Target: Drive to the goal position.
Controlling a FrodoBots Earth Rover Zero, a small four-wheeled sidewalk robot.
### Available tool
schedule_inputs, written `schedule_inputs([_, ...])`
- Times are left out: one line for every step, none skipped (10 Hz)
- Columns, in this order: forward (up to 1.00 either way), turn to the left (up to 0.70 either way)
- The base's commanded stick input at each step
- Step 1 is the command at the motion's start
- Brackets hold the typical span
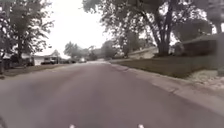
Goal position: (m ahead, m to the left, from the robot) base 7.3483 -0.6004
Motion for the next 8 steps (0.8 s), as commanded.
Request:
schedule_inputs([1.0, 0.0])
schedule_inputs([1.0, 0.0])
schedule_inputs([1.0, 0.0])
schedule_inputs([1.0, 0.0])
schedule_inputs([1.0, 0.0])
schedule_inputs([1.0, 0.0])
schedule_inputs([1.0, 0.0])
schedule_inputs([1.0, 0.0])
